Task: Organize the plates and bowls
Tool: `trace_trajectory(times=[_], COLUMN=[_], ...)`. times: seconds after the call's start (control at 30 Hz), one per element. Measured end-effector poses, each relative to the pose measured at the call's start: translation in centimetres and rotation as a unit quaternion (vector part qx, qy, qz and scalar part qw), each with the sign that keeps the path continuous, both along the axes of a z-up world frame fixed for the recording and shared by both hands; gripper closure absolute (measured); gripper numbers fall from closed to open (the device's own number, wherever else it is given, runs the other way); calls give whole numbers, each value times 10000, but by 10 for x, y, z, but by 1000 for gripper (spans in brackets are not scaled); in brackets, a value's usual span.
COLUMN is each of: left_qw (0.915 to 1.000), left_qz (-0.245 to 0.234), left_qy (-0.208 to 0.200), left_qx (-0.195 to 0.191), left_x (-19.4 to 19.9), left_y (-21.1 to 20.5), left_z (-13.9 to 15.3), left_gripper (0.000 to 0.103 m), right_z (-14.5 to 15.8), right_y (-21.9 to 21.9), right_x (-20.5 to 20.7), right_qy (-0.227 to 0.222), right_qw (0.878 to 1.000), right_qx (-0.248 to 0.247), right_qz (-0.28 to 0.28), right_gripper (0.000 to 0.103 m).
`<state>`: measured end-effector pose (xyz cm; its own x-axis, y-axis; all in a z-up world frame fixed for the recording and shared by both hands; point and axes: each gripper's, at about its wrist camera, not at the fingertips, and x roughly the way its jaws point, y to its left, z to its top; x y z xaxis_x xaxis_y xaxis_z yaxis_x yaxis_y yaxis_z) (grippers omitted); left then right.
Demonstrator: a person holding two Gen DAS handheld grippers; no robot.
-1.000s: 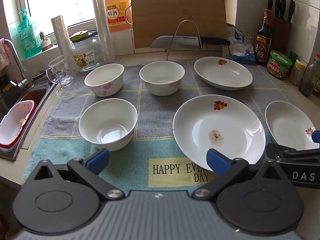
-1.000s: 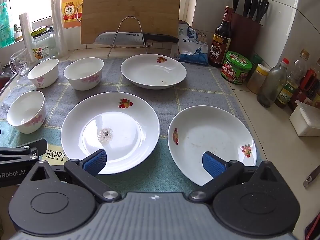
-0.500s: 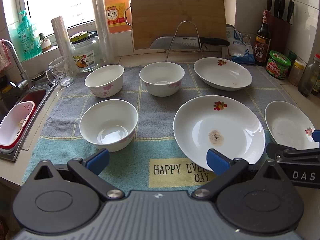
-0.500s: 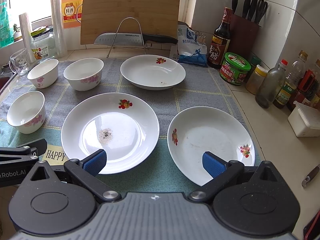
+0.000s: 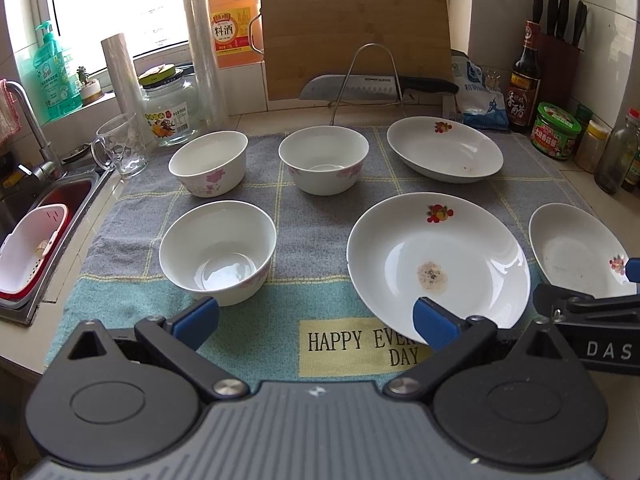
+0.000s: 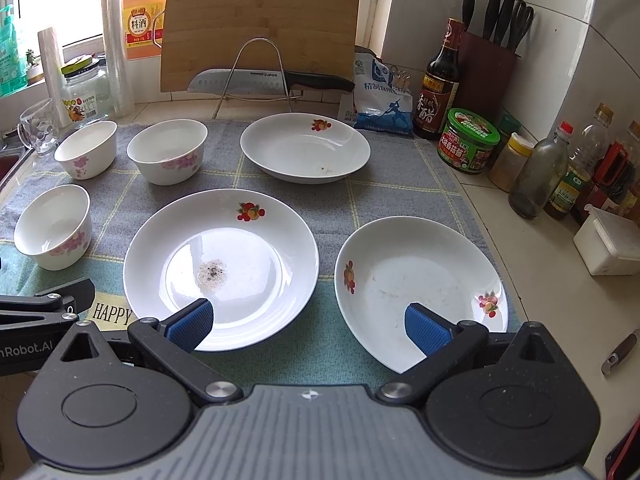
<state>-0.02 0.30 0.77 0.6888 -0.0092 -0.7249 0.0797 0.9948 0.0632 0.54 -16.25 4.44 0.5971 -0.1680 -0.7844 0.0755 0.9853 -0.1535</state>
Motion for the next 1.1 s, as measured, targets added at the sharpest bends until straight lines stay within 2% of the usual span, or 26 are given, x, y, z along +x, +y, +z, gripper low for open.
trace_trajectory(times=[1.1], left_qw=[10000], left_qz=[-35], left_qy=[-6], left_qx=[-27], left_x=[2], left_y=[2], left_z=[-1], left_gripper=[1], right_z=[3], right_y=[1], right_x=[1], right_qy=[-47], right_qw=[10000], right_qx=[-40], right_qz=[-17], right_gripper=[0])
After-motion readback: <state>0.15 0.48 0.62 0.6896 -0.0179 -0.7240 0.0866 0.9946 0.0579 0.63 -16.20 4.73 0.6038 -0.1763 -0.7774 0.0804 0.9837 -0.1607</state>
